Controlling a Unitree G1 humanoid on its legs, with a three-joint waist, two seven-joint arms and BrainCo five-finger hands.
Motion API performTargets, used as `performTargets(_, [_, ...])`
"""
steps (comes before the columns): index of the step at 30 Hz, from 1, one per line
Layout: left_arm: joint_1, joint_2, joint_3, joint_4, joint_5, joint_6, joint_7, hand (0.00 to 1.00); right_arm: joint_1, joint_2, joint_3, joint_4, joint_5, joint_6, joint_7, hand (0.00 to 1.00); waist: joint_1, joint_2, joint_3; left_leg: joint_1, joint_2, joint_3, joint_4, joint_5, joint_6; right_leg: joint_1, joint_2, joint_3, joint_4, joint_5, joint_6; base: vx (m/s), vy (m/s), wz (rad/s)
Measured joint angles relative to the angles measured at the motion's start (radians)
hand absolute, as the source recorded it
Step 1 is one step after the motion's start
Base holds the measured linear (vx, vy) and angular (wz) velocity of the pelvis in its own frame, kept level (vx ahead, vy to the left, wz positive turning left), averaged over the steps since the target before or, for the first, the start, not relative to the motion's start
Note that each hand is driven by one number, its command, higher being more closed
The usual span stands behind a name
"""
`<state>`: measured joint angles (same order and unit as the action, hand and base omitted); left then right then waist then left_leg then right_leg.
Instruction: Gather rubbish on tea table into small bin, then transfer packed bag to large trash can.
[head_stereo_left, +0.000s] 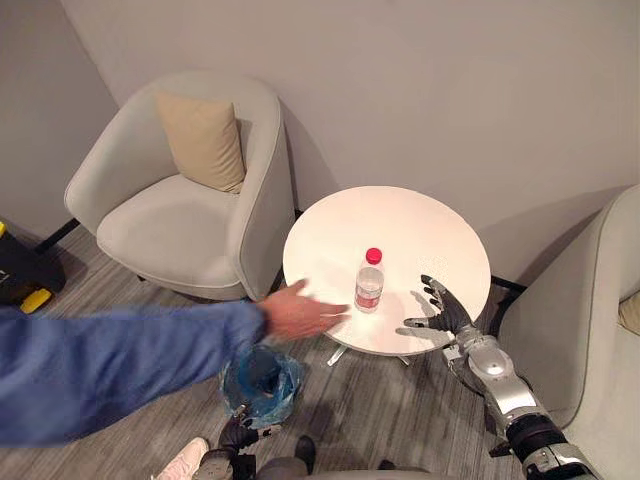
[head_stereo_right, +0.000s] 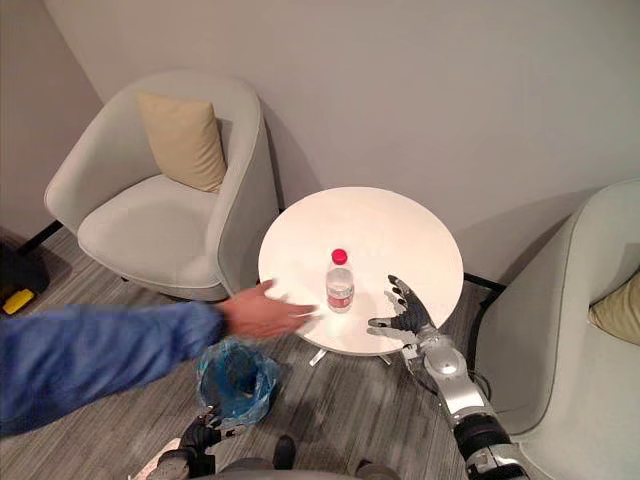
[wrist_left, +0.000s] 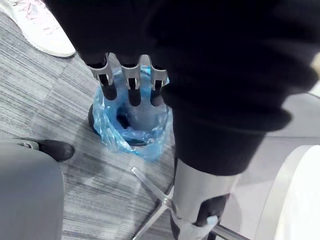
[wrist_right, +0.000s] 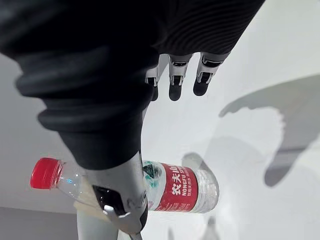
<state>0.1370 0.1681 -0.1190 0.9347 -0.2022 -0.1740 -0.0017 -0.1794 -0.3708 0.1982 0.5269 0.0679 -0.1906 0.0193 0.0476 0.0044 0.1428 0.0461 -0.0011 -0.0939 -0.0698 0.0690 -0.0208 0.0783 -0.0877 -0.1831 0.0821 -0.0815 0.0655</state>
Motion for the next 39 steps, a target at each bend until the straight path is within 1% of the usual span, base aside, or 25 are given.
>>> performTargets(3, [0.000,0.000,0.000,0.000,0.000,-0.001,0.000,0.00,-0.030,0.015,0.009,0.019,0.000,0.001,-0.002,0.00,0.004,0.000,0.000,-0.015,-0.001,-0.008,0.000,0.003,0.000,-0.011,0.000,-0.007,0.000,0.000,0.000,0.01,-0.015,0.08])
performTargets(5, [-0.002,0.000,-0.001,-0.002,0.000,-0.008,0.000,0.00,-0.062,0.024,0.011,0.060,0.000,0.002,-0.011,0.00,0.024,0.000,0.000,-0.017,-0.002,-0.012,0.000,0.005,0.001,-0.011,0.000,-0.010,-0.002,0.001,-0.001,0.02,-0.015,0.05])
performTargets(9, [-0.002,0.001,0.001,-0.002,-0.001,-0.009,0.001,0.00,-0.112,0.037,0.039,0.090,0.000,0.002,-0.026,0.00,0.025,-0.001,0.002,-0.024,-0.003,-0.023,-0.001,0.005,0.001,-0.011,0.000,-0.021,-0.008,0.001,-0.001,0.01,-0.013,0.09])
performTargets(13, [-0.003,0.002,0.002,-0.005,-0.001,-0.012,0.001,0.00,-0.154,0.070,0.049,0.121,0.000,0.003,-0.038,0.00,0.026,-0.001,0.014,-0.027,-0.004,-0.028,0.000,0.006,0.001,-0.010,0.000,-0.027,-0.009,0.001,-0.001,-0.02,-0.012,0.05])
performTargets(17, [-0.003,0.006,0.002,-0.004,-0.001,-0.014,0.002,0.00,-0.166,0.072,0.051,0.131,0.000,0.003,-0.038,0.00,0.029,0.000,0.023,-0.031,-0.004,-0.034,-0.001,0.007,0.001,-0.011,0.000,-0.033,-0.009,0.001,-0.001,-0.02,-0.008,0.04])
performTargets(20, [-0.003,0.008,0.002,-0.005,-0.001,-0.026,0.002,0.00,-0.184,0.073,0.052,0.135,0.000,0.003,-0.039,0.00,0.028,0.001,0.039,-0.031,-0.004,-0.034,-0.001,0.007,0.001,-0.011,0.000,-0.032,-0.009,0.001,-0.001,-0.01,-0.004,0.00])
performTargets(27, [-0.002,0.011,0.002,-0.005,-0.001,-0.028,0.002,0.00,-0.184,0.090,0.056,0.135,-0.002,0.003,-0.039,0.00,0.032,-0.002,0.042,-0.031,-0.004,-0.033,-0.004,0.007,0.000,-0.010,0.000,-0.032,-0.014,0.001,-0.001,0.00,0.000,0.00])
performTargets(32, [-0.001,0.011,0.002,-0.005,-0.001,-0.027,0.002,0.00,-0.184,0.090,0.058,0.134,-0.031,0.003,-0.038,0.00,0.048,-0.003,0.043,-0.027,-0.004,-0.033,-0.004,0.007,0.000,-0.006,0.000,-0.032,-0.014,0.001,-0.001,-0.02,-0.008,0.00])
performTargets(35, [0.006,0.013,0.002,-0.003,0.000,-0.027,0.003,0.00,-0.184,0.091,0.095,0.118,-0.033,0.002,-0.036,0.00,0.049,-0.005,0.046,-0.013,-0.003,-0.033,-0.012,0.007,0.000,0.004,0.000,-0.032,-0.014,0.000,-0.001,-0.01,-0.004,0.00])
performTargets(39, [0.005,0.013,0.002,-0.003,0.000,-0.027,0.003,0.00,-0.184,0.100,0.107,0.109,-0.043,0.001,-0.035,0.00,0.051,-0.006,0.047,-0.012,-0.004,-0.035,-0.021,0.011,0.002,0.003,-0.001,-0.034,-0.015,0.000,0.000,0.00,0.000,0.00])
